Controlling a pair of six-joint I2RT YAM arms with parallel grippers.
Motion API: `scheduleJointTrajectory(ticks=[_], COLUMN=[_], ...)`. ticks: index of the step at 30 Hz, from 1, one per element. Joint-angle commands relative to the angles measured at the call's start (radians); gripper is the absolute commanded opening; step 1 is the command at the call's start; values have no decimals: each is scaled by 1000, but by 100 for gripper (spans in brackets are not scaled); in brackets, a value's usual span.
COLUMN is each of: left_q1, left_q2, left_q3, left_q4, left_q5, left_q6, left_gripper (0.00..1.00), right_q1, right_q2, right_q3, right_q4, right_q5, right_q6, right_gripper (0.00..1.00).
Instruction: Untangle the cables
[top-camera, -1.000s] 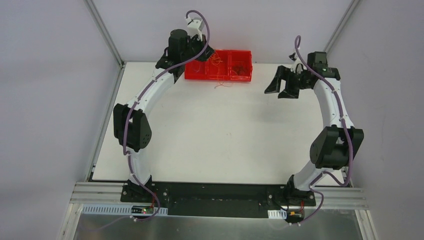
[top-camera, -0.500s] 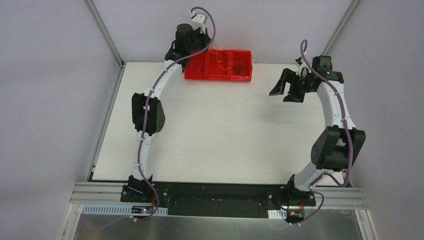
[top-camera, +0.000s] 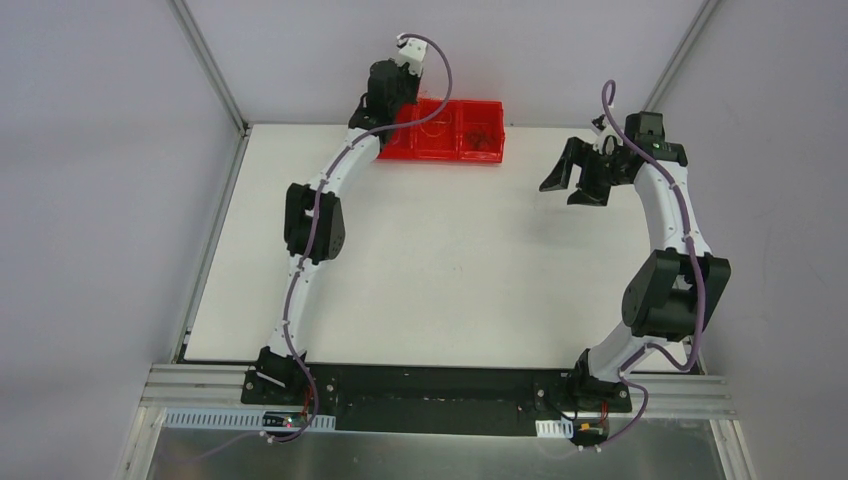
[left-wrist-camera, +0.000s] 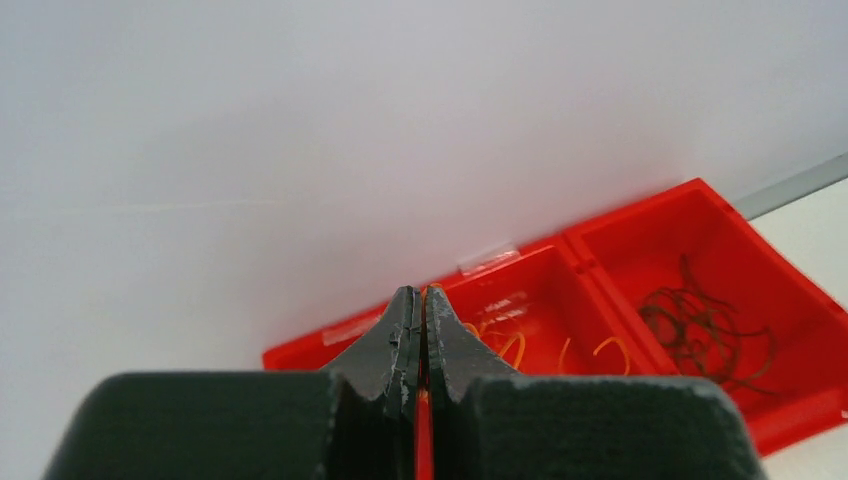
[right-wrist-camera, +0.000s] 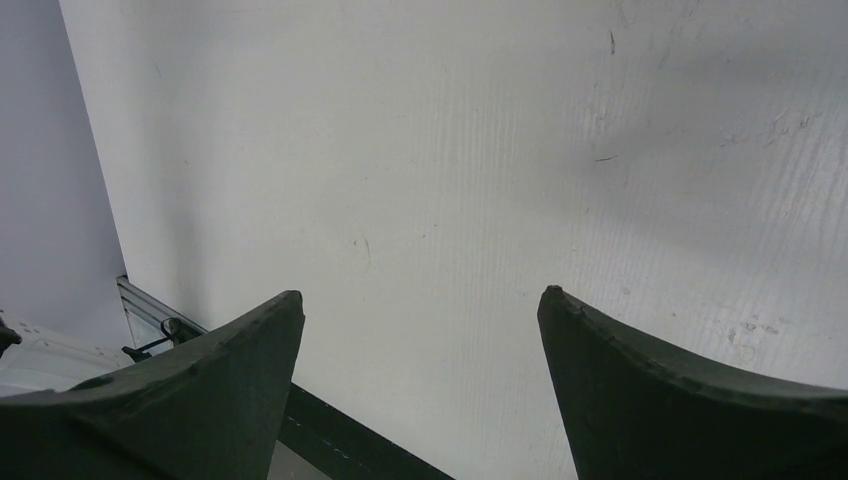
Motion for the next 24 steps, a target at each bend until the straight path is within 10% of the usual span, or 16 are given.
scheduleJointTrajectory(ticks=[1,24], left_q1=[-37,-98], left_q2=[28,147], left_q3=[74,152], left_q4=[123,164], left_q5=[-86,-221], left_q6=[191,565], left_gripper=[0,0], right_q1=[-13,-60], right_q2=[16,37], right_q3=[45,40], right_q4=[-6,-17], right_q5=[-4,-42], right_q6=[15,9], right_gripper=[91,91])
